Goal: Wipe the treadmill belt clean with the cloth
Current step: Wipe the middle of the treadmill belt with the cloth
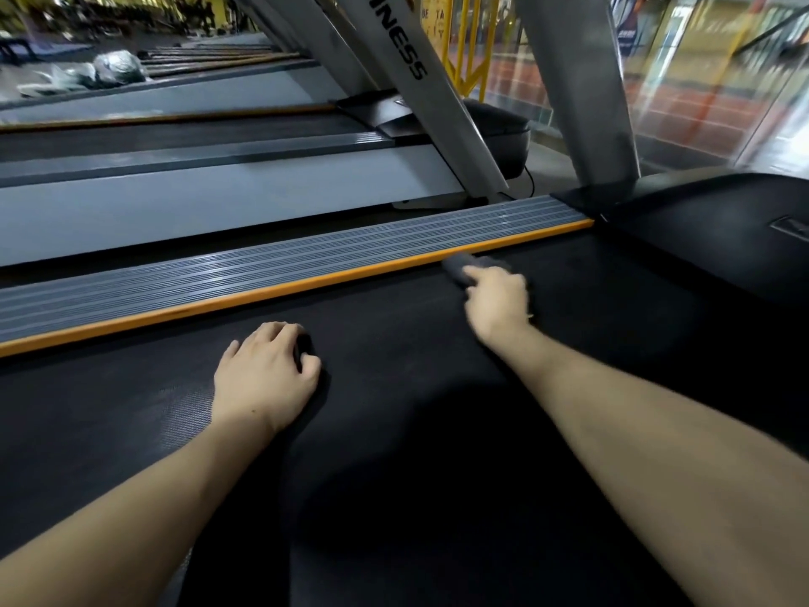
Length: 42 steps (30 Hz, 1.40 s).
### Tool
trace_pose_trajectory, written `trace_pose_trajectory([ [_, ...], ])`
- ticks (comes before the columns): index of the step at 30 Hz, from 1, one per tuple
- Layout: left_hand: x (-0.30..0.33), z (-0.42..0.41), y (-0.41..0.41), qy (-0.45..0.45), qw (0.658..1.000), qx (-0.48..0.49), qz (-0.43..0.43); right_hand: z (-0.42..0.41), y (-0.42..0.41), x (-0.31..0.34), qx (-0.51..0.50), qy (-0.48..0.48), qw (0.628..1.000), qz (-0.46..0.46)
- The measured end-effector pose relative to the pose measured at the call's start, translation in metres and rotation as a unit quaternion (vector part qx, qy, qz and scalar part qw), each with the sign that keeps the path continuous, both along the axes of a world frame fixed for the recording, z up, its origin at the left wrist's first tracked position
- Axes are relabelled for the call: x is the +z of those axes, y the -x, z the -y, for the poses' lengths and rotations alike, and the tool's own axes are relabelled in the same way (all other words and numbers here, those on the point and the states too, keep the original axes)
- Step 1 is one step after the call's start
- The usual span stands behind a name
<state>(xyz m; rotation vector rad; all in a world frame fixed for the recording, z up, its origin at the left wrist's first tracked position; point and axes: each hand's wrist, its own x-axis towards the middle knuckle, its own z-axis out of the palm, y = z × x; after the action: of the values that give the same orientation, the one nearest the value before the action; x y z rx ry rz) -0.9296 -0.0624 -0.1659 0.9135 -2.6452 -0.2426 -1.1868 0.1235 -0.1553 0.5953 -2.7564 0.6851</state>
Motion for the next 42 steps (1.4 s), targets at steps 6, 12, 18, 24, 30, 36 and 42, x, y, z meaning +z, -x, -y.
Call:
trace_pose_trajectory([
  [6,0.008,-0.004,-0.004,-0.017,1.000,0.006,0.011,0.061,-0.094,-0.010,0.282,-0.019,0.958,-0.056],
  [12,0.002,0.000,-0.002,-0.004,1.000,-0.007,-0.009,-0.033,0.017,-0.007,0.032,-0.023,0.996,-0.076],
  [18,0.002,0.000,-0.001,-0.012,1.000,-0.003,-0.007,0.015,-0.040,-0.002,0.017,0.009,0.999,-0.035],
  [24,0.001,0.001,-0.004,-0.018,1.000,-0.001,-0.017,0.053,-0.099,-0.007,0.315,-0.018,0.946,-0.077],
  [30,-0.008,0.009,0.002,0.009,1.000,-0.020,-0.006,-0.049,0.016,0.000,0.012,0.017,0.999,-0.040],
  [36,-0.006,0.008,0.002,0.009,1.000,-0.023,0.005,0.032,-0.091,-0.004,0.104,0.023,0.991,-0.079],
  [42,-0.006,0.009,-0.001,0.012,1.000,-0.024,0.010,0.021,-0.090,-0.016,0.266,0.000,0.957,-0.118],
])
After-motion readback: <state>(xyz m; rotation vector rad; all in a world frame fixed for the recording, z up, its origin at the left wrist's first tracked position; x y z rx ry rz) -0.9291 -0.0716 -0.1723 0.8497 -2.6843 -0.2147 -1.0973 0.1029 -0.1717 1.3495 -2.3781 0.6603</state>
